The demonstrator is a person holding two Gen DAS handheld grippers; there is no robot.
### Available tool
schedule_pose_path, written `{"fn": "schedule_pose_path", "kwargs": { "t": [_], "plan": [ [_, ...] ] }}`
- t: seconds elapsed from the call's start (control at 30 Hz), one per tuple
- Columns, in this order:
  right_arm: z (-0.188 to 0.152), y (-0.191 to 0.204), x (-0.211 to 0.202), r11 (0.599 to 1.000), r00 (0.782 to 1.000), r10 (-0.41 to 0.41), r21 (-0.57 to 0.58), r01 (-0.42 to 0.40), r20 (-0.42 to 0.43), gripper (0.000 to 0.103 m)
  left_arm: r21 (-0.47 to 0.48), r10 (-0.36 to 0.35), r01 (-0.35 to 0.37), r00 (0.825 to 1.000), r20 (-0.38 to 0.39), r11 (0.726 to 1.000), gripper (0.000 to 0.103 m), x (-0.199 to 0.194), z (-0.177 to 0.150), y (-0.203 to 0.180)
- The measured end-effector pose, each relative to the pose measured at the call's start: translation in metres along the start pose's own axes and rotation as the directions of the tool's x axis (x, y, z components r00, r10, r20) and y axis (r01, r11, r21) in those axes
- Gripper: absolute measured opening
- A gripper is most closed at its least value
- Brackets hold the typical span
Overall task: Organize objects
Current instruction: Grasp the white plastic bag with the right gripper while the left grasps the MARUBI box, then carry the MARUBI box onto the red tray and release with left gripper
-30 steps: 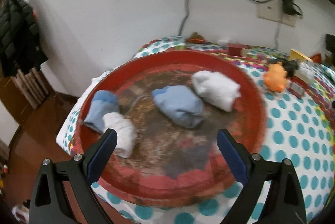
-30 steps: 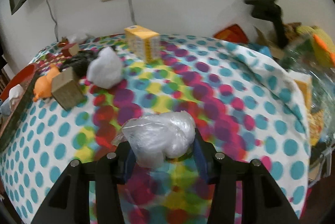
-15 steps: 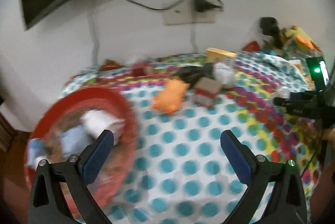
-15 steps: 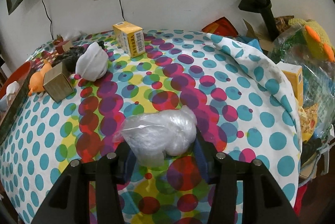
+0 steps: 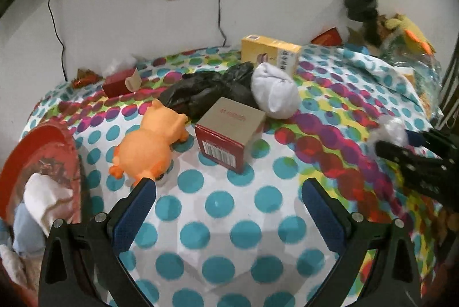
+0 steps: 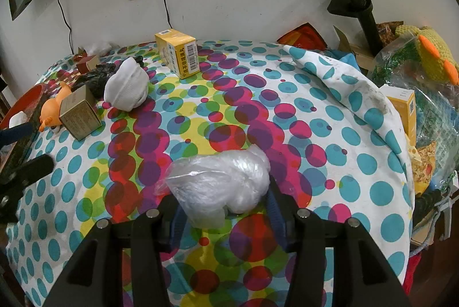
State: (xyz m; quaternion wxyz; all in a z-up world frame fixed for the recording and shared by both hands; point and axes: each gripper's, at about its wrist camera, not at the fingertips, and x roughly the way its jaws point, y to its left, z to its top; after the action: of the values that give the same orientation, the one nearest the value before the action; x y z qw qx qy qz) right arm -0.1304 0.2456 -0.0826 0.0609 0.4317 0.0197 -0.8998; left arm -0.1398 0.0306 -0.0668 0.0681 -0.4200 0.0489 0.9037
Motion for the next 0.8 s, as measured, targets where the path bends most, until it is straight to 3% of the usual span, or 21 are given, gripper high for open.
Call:
{"fn": "schedule_pose_path", "kwargs": {
  "t": [0.43,0.47,0.5,0.53,0.57,0.67,0.8],
  "plan": [
    [0.0,0.002,0.0,1.0,1.0,-0.001,0.003,0.001,0.0,0.053,0.095,0.035,-0.034,0.999,-0.004,0.995,0.099,0.042,0.036,-0.007],
    [0.0,0.002,0.0,1.0,1.0,-0.001,0.003,0.001,0.0,0.053,0.106,0.046,-0.046,0.999,-0.001,0.993,0.096,0.043,0.036,-0.009],
    [0.0,0.003,0.0,1.0,1.0,0.0,0.004,0.0,0.0,0.053,0.116,0.05,-0.05,0.999,0.001,0.992,0.085,0.044,0.037,-0.01],
    [0.001,0.003,0.001,1.0,1.0,0.001,0.005,-0.001,0.0,0.053,0.124,0.037,-0.035,0.999,-0.011,0.992,0.064,0.046,0.036,-0.012],
    [0.002,0.004,0.001,1.0,1.0,0.003,0.006,-0.003,0.0,0.053,0.12,0.024,-0.02,0.999,-0.038,0.993,0.056,0.049,0.036,-0.011],
    [0.002,0.004,0.001,1.0,1.0,0.005,0.008,-0.005,0.0,0.053,0.069,0.008,-0.006,0.999,-0.033,0.998,0.056,0.048,0.034,-0.007],
    [0.003,0.005,0.002,1.0,1.0,0.002,0.006,-0.002,0.0,0.053,0.07,0.004,-0.002,1.0,-0.029,0.998,0.055,0.041,0.027,-0.008]
  ]
}}
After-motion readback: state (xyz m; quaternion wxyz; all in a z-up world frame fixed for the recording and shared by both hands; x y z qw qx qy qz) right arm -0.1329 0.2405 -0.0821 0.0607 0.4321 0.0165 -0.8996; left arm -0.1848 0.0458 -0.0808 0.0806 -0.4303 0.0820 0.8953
